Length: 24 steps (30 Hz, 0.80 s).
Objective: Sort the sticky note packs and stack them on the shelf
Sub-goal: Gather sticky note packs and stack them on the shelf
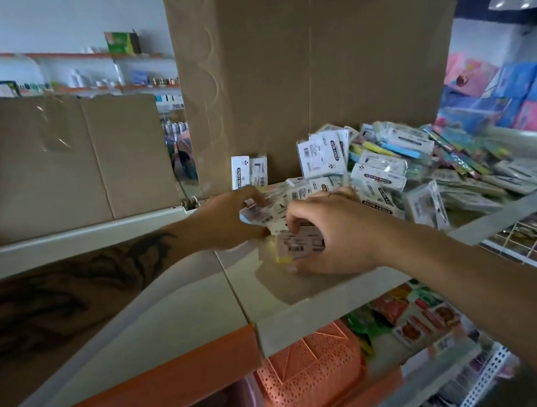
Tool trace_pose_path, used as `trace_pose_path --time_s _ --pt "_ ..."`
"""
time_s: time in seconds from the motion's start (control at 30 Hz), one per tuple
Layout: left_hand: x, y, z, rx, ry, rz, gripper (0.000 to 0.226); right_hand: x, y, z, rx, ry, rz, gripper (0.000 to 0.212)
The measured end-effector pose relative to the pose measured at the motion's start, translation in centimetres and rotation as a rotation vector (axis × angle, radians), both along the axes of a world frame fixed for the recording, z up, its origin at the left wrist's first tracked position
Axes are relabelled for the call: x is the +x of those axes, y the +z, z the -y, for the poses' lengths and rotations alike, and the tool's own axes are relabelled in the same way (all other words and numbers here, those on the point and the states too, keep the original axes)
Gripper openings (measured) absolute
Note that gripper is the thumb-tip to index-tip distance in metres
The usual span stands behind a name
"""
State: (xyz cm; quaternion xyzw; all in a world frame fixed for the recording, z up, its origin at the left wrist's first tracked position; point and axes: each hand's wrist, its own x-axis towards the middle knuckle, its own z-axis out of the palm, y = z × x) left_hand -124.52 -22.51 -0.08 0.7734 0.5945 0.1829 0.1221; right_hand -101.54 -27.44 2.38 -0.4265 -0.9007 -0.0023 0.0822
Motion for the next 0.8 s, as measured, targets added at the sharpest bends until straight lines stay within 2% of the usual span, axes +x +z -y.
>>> trace_pose_path --time_s 0.4,0.53,0.7,0.8 --pt "-5.4 -0.2 11.7 0.165 0.137 0.156 0.076 -2.1 -0.3 3.4 0.0 0.083 -0.102 0.052" --pt "-8.4 -0.2 17.0 0.2 0.25 0.162 0.072 -4.8 -0.3 4.7 -0.013 0.162 -0.174 0.057" --pt "-12.9 0.3 22.8 0.226 0.355 0.131 0.07 -9.3 0.0 7.4 -0.005 0.251 -0.179 0.077" --pt "-16.1 0.7 25.3 0.269 0.377 0.112 0.066 -12.4 0.4 9.2 0.01 0.291 -0.16 0.073"
